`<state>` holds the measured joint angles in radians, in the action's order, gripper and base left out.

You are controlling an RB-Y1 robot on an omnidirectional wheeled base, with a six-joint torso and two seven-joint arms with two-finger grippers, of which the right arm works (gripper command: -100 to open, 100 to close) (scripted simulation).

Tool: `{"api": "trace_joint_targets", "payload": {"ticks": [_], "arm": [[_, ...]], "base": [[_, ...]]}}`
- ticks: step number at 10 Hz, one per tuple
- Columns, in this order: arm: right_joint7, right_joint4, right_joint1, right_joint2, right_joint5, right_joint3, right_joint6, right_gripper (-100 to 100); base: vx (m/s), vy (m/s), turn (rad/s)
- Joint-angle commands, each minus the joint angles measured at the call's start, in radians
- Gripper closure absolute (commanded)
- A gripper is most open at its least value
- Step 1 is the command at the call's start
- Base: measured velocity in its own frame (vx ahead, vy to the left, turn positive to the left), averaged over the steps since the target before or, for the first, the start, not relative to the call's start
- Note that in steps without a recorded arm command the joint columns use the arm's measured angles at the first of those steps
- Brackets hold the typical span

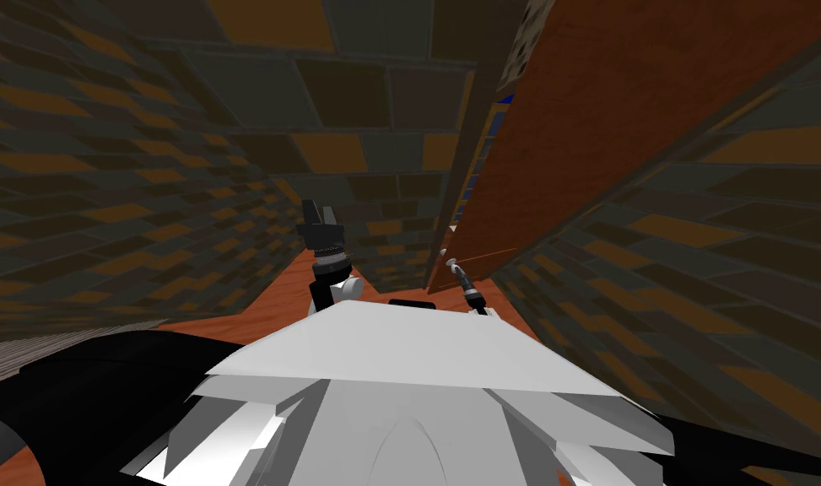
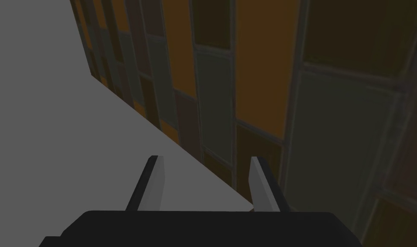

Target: Pull the door open

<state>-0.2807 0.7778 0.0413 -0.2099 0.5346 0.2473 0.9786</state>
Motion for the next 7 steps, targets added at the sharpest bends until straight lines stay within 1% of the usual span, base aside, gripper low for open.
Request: {"api": "trace_joint_targets", "payload": {"ticks": [1, 2, 3, 7], "arm": [[-0.01, -0.05, -0.009, 0.022, 0.008, -0.019, 0.019, 100], [-0.01, -0.044, -0.009, 0.022, 0.008, -0.019, 0.019, 100], [0.032, -0.066, -0.016, 0.022, 0.013, -0.017, 0.022, 100], [0.032, -0.066, -0.016, 0.022, 0.013, -0.017, 0.022, 100]], "base": [[0.0, 0.0, 0.0], [0.003, 0.005, -0.018], [-0.008, 0.01, -0.002], [-0.008, -0.006, 0.004]]}}
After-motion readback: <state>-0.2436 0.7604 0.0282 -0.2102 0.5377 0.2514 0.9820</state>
